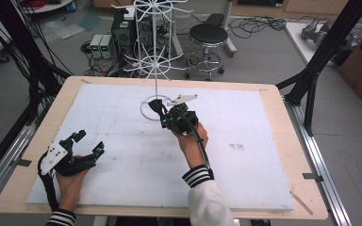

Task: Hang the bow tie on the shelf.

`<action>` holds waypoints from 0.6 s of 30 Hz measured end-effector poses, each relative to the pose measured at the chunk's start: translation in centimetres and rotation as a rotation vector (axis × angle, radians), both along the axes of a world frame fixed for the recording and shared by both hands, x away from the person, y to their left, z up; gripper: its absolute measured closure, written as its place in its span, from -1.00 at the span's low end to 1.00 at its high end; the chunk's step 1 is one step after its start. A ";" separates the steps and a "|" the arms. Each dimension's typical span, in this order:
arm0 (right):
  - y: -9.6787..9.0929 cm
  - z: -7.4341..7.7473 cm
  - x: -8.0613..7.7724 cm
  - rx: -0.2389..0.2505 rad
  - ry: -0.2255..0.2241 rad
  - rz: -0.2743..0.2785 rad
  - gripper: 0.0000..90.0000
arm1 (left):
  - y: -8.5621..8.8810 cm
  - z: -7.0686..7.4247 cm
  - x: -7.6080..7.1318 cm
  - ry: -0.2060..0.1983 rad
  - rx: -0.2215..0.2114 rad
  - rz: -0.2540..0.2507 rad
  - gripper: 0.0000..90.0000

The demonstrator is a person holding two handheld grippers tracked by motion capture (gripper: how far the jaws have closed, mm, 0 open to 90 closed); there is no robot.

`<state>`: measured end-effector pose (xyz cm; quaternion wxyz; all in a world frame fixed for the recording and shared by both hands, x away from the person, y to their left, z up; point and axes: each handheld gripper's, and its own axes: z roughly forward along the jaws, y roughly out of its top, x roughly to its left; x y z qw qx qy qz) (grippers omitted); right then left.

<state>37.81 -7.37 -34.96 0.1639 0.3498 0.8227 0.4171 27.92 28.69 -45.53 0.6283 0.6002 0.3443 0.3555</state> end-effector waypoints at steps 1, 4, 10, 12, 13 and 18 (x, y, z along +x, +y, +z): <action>0.0 0.0 0.0 0.000 0.000 0.000 0.85 | 0.0 0.0 0.0 0.000 0.000 0.000 -0.63; -0.6 0.7 -0.5 0.023 -0.036 -0.013 0.86 | 0.0 0.0 0.0 0.000 0.001 0.000 -0.63; -1.2 1.5 -1.1 0.060 -0.110 -0.020 0.85 | 0.0 0.0 0.0 0.000 0.001 0.000 -0.64; -1.4 1.8 -1.3 0.075 -0.139 -0.024 0.85 | 0.0 0.0 0.0 0.000 0.000 0.000 -0.63; -1.5 1.9 -1.4 0.085 -0.151 -0.027 0.85 | 0.0 0.0 0.0 0.000 0.001 0.000 -0.63; -2.0 2.6 -1.8 0.121 -0.210 -0.048 0.85 | 0.0 0.0 0.0 0.000 0.002 0.000 -0.63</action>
